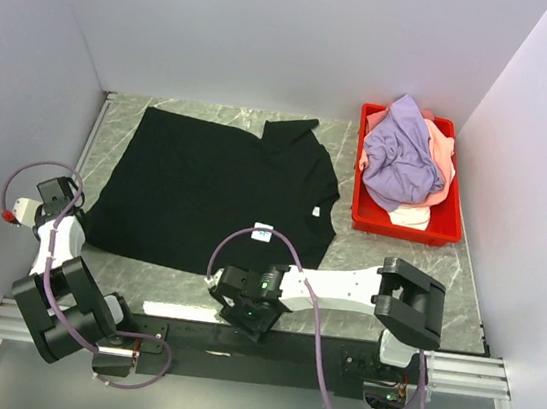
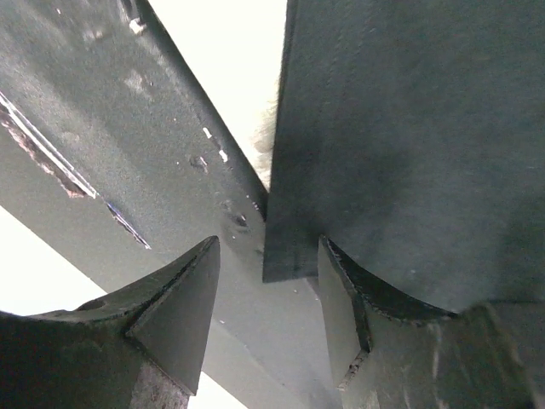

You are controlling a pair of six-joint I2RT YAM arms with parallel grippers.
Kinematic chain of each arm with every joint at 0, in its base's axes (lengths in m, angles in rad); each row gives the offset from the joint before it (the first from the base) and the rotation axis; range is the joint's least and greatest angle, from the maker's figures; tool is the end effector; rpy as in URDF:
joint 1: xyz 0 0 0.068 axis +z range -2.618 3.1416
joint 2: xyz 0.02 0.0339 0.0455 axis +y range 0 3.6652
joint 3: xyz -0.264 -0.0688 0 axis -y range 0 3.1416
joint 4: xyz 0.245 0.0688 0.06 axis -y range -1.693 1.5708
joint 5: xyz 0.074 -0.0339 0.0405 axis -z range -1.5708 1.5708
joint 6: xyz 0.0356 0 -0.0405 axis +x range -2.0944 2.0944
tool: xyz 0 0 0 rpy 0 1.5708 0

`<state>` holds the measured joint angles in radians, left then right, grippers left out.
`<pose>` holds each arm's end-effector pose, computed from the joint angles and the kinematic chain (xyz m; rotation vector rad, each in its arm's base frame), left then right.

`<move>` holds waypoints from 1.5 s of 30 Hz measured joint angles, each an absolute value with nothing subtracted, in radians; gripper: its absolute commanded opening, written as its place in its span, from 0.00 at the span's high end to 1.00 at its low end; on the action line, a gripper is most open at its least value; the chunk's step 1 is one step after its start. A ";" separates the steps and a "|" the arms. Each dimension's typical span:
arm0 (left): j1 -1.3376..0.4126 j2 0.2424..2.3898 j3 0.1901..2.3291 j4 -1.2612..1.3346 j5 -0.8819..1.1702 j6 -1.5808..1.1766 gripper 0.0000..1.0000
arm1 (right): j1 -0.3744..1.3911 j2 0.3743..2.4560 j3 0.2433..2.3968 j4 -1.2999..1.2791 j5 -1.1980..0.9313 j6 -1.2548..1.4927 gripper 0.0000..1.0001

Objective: Fold and stack the t-shirts
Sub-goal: Fold the tshirt

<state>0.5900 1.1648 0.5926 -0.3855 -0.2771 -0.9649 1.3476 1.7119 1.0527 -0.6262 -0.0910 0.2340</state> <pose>0.1745 0.1285 0.1853 -1.8206 1.6935 0.1938 0.0673 0.3112 0.1672 -1.5908 2.5187 0.3997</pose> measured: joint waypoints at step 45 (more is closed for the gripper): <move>0.590 0.814 0.509 -0.518 -0.268 -1.087 0.99 | 1.287 1.496 0.937 -0.770 -0.204 0.300 1.00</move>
